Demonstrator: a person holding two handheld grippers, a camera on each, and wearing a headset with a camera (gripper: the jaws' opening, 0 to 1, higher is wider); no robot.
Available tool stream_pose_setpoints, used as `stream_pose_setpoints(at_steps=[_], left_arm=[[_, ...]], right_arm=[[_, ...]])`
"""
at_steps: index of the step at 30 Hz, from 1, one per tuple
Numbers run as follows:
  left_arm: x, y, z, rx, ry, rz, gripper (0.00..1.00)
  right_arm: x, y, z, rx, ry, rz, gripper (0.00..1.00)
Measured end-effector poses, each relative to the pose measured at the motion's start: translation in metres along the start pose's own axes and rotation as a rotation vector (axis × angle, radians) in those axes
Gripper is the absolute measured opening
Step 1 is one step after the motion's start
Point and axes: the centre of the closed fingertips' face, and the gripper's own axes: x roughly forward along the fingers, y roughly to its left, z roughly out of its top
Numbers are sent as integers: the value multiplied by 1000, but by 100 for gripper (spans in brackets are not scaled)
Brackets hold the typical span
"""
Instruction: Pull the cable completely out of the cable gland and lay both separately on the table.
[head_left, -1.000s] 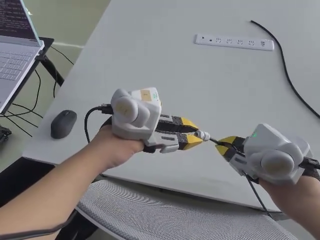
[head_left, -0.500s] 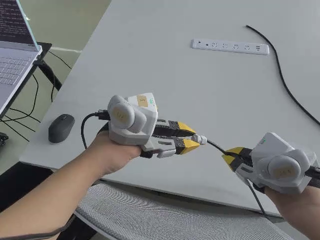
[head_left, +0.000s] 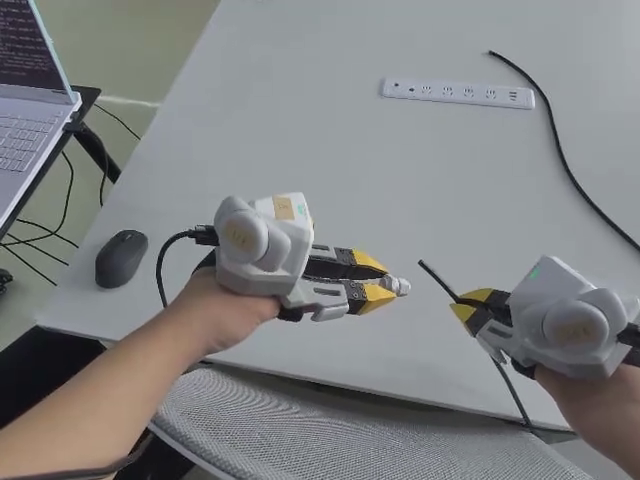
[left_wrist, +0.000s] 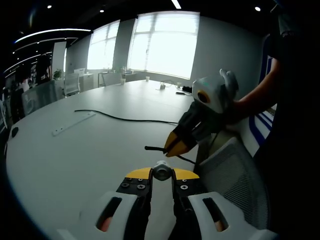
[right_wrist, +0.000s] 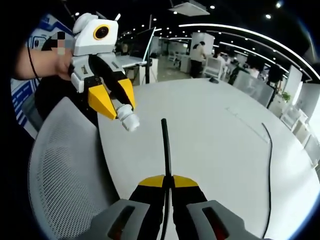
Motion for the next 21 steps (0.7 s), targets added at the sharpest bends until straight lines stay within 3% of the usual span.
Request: stream_pose_setpoints(at_steps=[10, 16, 21], left_arm=[[-7, 5, -5, 0, -16, -8, 15], [-15, 11, -12, -8, -24, -8, 15], [-22, 18, -21, -4, -6, -1, 15]], right_arm=[[11, -5, 22, 8, 5, -12, 0], [17, -10, 36, -3, 14, -38, 0], [22, -13, 44, -6, 29, -67, 0]])
